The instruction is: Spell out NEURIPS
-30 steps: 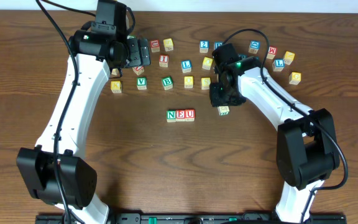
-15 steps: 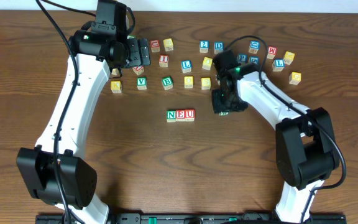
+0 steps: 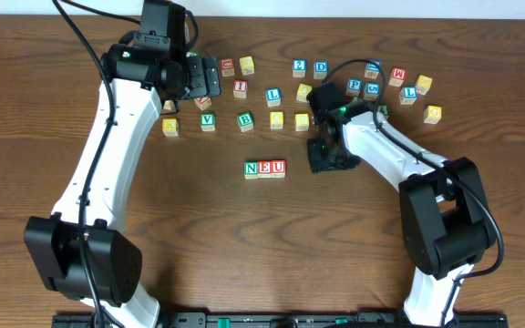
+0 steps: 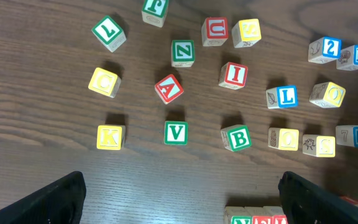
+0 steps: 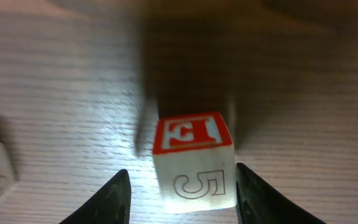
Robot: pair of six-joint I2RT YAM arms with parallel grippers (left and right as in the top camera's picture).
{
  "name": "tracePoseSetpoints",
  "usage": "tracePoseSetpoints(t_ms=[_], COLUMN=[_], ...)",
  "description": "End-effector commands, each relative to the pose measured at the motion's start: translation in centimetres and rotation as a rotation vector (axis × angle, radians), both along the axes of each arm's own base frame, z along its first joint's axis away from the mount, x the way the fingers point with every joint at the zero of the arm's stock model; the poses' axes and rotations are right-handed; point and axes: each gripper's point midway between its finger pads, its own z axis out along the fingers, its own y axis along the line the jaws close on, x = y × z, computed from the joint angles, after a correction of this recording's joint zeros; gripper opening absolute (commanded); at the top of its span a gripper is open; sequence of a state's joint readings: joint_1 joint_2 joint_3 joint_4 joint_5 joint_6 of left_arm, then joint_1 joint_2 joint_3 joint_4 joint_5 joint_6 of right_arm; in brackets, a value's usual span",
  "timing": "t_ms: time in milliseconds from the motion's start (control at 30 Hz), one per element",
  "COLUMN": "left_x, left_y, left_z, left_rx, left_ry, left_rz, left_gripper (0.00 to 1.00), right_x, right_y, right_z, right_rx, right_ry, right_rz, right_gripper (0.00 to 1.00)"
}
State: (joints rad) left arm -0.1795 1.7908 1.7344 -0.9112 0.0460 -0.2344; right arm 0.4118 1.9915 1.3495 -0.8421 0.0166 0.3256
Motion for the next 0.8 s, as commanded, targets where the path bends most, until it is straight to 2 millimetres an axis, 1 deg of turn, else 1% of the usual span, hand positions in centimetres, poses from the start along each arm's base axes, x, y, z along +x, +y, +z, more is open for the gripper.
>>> tracePoseSetpoints(t_ms=[0,200,467,767], left_x=[0.40,0.40,0.40,0.41], left_y=[0.34,0.34,0.34,0.34], left_z=[0.45,0.45,0.45,0.45], left_rx=[0.015,0.015,0.015,0.015], left_ry=[-0.016,-0.016,-0.016,-0.016], left_rz=[-0.001,-0.001,-0.001,-0.001], left_gripper=[0.98,0.98,0.98,0.98], right_x=[-0.24,-0.05,0.25,0.28], right_y=[-0.23,-0.23,-0.44,-0.42], right_z=[-0.52,-0.50,-0.47,-0.47], right_rx=[-0.022,-0.026,-0.040,-0.039], right_ry=[0.003,-0.007,-0.021,-0.022], right_rz=[0.001,0.002,0.000,0.000], right_gripper=[0.46,0.43,0.43,0.38])
